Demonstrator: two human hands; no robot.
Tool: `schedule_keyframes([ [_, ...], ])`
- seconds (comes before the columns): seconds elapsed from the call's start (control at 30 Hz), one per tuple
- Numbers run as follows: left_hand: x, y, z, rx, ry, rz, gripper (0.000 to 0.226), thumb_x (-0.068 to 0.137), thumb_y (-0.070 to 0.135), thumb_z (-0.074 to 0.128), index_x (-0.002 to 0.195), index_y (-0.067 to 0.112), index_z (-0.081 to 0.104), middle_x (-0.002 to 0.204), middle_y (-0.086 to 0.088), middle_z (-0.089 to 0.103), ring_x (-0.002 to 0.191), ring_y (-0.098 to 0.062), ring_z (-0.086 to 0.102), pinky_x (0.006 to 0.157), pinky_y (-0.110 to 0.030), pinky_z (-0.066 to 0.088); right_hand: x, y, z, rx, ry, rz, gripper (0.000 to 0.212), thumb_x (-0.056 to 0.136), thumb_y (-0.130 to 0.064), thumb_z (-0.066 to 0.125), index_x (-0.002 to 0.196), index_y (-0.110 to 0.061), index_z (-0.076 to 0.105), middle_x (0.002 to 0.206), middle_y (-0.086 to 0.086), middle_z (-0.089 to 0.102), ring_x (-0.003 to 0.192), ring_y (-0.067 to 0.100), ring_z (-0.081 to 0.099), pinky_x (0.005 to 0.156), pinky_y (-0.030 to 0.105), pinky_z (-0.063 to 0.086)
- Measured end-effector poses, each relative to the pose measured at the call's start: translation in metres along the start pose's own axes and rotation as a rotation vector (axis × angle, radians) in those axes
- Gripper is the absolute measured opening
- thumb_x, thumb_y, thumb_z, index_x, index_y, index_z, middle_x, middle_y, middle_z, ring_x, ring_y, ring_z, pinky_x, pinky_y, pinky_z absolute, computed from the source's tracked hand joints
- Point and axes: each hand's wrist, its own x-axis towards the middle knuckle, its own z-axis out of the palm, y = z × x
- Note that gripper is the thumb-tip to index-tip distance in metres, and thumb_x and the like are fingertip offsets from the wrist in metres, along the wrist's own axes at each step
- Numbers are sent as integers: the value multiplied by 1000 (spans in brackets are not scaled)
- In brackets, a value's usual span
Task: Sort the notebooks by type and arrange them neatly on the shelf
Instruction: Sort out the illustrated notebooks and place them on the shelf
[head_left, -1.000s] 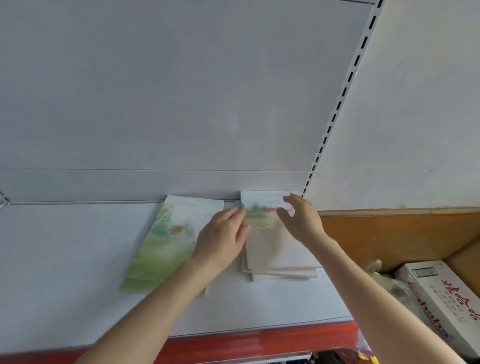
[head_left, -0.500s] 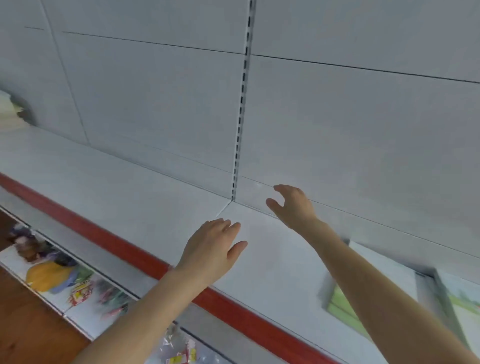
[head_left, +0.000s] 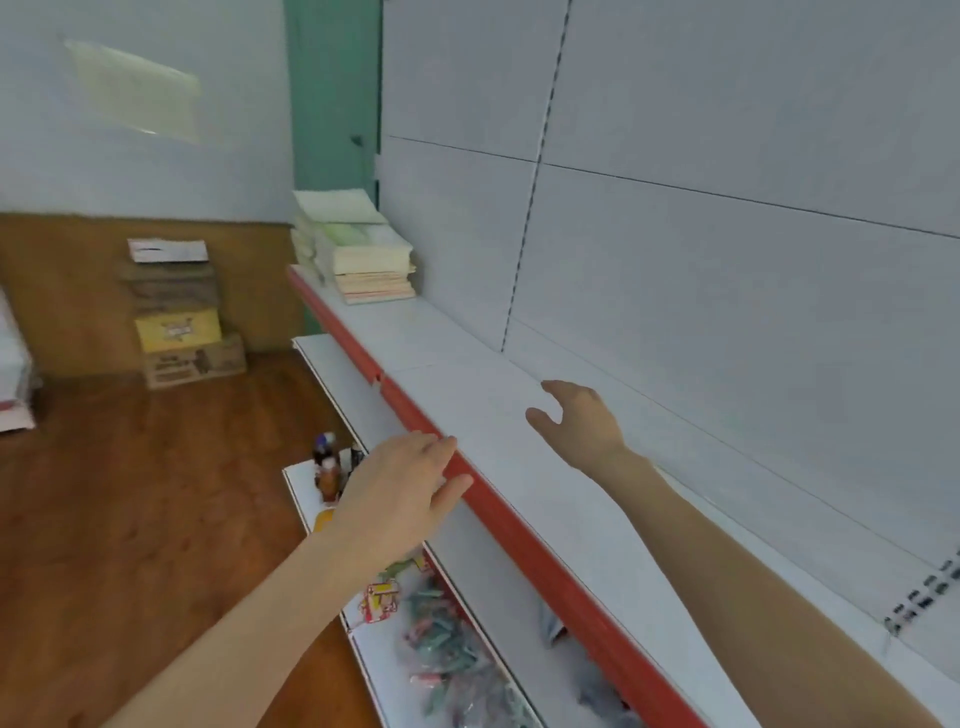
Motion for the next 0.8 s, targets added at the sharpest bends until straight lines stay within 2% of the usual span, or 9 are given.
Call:
schedule_keyframes([
  [0.23,54,-153,29,97,-22,-173,48,82,44,39,94,11,72,71,1,69,64,-16,67,53,-26,55,154,-81,83,40,-69,-166,51,95,-30,49,140,-10,38,144,5,41,135,21,32,108,26,22],
  [0.3,75,-192,32,124,-23,-199,41,83,43,48,93,12,73,72,1,70,66,-15,68,56,-25,54,200,-102,99,40,-88,-191,51,95,-31,49,140,-10,37,145,5,40,135,21,32,109,26,21],
  [0.37,94,-230,34,89,10,-255,35,85,38,60,104,10,70,85,-3,72,81,-20,69,68,-30,55,246,-125,114,24,-86,-233,51,95,-31,49,140,-9,38,145,6,40,135,21,33,109,26,21],
  [0.4,103,-248,33,64,7,-292,39,87,39,59,111,9,67,93,-5,72,90,-22,68,75,-33,54,269,-137,122,24,-86,-254,51,95,-31,49,140,-9,38,144,6,41,134,21,34,109,26,21],
  [0.47,119,-281,32,92,-35,-327,47,93,44,46,125,12,58,109,-2,67,106,-21,61,88,-32,49,307,-164,139,35,-104,-285,51,94,-30,49,139,-9,39,144,7,42,134,21,35,109,27,23],
  [0.53,131,-320,39,84,-21,-346,52,96,47,35,139,18,41,130,1,55,124,-17,46,102,-28,36,340,-191,159,37,-119,-318,50,94,-30,49,139,-9,40,143,7,43,133,22,36,108,28,25],
  [0.6,142,-363,47,73,-42,-372,54,96,47,31,143,21,33,139,3,47,131,-14,38,106,-25,29,374,-219,181,41,-125,-336,50,94,-31,49,139,-10,39,143,7,42,132,23,36,108,31,26],
  [0.8,174,-499,76,102,-77,-369,54,96,49,29,144,24,29,143,4,41,134,-14,33,108,-26,27,466,-299,242,8,-83,-351,51,93,-33,50,138,-10,41,140,9,46,129,24,40,106,30,28],
])
